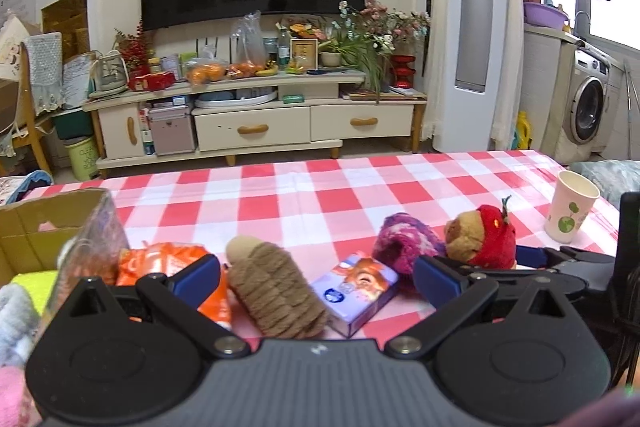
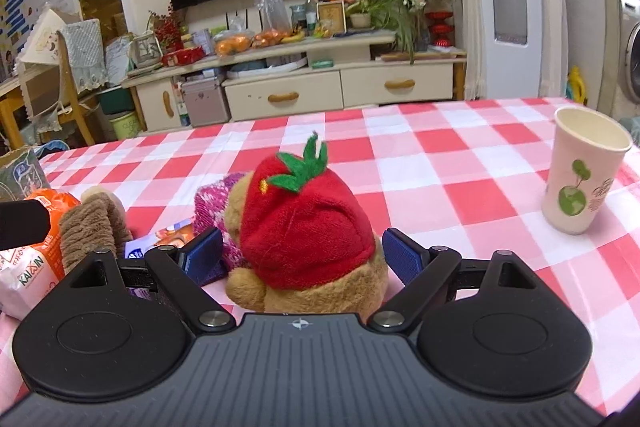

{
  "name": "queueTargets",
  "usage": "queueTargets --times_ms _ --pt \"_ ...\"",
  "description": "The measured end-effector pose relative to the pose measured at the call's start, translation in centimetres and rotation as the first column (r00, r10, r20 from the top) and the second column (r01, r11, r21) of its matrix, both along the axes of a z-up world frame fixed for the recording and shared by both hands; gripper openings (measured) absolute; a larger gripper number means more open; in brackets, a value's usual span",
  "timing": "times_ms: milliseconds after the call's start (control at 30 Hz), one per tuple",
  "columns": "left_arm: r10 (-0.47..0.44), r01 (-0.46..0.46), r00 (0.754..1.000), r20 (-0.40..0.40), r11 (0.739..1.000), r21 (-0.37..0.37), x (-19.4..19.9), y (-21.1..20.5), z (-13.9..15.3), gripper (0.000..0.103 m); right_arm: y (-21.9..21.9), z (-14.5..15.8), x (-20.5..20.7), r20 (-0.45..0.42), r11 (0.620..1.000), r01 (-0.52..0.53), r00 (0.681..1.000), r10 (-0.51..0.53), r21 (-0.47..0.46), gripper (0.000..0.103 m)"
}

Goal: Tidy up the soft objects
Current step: 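Reach the left tool toward the pink knitted ball while the right tool approaches the teddy bear, then close the left tool on the pink knitted ball while the right tool grasps the teddy bear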

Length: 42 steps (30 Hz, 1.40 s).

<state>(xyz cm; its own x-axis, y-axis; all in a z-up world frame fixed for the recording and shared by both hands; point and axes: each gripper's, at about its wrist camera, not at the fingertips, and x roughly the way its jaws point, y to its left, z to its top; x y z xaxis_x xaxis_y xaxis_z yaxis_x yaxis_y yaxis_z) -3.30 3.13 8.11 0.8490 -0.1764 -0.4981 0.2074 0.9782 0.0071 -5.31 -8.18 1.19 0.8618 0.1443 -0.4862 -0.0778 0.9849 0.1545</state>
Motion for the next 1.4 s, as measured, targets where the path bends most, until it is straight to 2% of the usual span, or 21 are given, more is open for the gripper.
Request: queueTargets --times_ms 200,333,567,667,833,967,1100,1200,1333,1400 --pt "-0.034 0.034 0.999 -0.006 0.999 0.010 0.6 -1.3 -0.6 0.102 -0.8 -0.1 0.1 -0.011 0.999 -0.025 1.000 0.025 0.026 0.103" --pt "-0.049 0.050 0.999 -0.013 0.999 0.019 1.0 -2.1 -1.2 0.102 -1.6 -0.1 -0.4 -0.032 0.997 -0.030 0.999 0.032 0.076 0.094" --pt "-0.081 0.082 0.996 -0.026 0.995 0.062 1.5 -4.2 -2.5 0.102 -3.3 0.4 -1.1 -0.061 0.995 0.021 0.998 -0.014 0.102 0.094" --pt "-0.087 0.088 0.996 -0.023 0.992 0.095 1.5 -5.0 -3.0 0.102 -4.2 0.7 -1.7 -0.047 0.995 0.045 0.998 -0.040 0.090 0.093" --pt "-0.082 0.082 0.997 -0.007 0.991 0.105 2.2 -6.4 -3.4 0.102 -5.4 0.9 -2.4 -0.046 0.991 0.074 0.997 -0.070 0.107 0.093" --pt "-0.092 0.089 0.996 0.020 0.989 0.120 3.0 -7.9 -3.4 0.102 -5.3 0.5 -2.6 -0.060 0.991 0.087 0.995 -0.081 0.106 0.100" --pt "-0.093 0.088 0.995 0.026 0.986 0.142 4.6 -9.2 -3.5 0.102 -5.6 0.6 -3.0 -0.064 0.988 0.099 0.994 -0.092 0.122 0.103" --pt "-0.092 0.092 0.996 -0.008 0.985 0.143 6.2 -9.6 -3.9 0.102 -6.3 0.7 -3.2 -0.069 0.982 0.120 0.991 -0.111 0.149 0.103" --pt "-0.084 0.091 0.994 -0.070 0.991 0.100 8.1 -9.6 -4.4 0.102 -6.2 0.5 -3.1 -0.089 0.978 0.134 0.989 -0.120 0.161 0.103" --pt "-0.075 0.083 0.992 -0.100 0.993 0.085 8.9 -9.5 -4.8 0.098 -5.9 0.4 -3.5 -0.093 0.976 0.135 0.988 -0.121 0.172 0.103"
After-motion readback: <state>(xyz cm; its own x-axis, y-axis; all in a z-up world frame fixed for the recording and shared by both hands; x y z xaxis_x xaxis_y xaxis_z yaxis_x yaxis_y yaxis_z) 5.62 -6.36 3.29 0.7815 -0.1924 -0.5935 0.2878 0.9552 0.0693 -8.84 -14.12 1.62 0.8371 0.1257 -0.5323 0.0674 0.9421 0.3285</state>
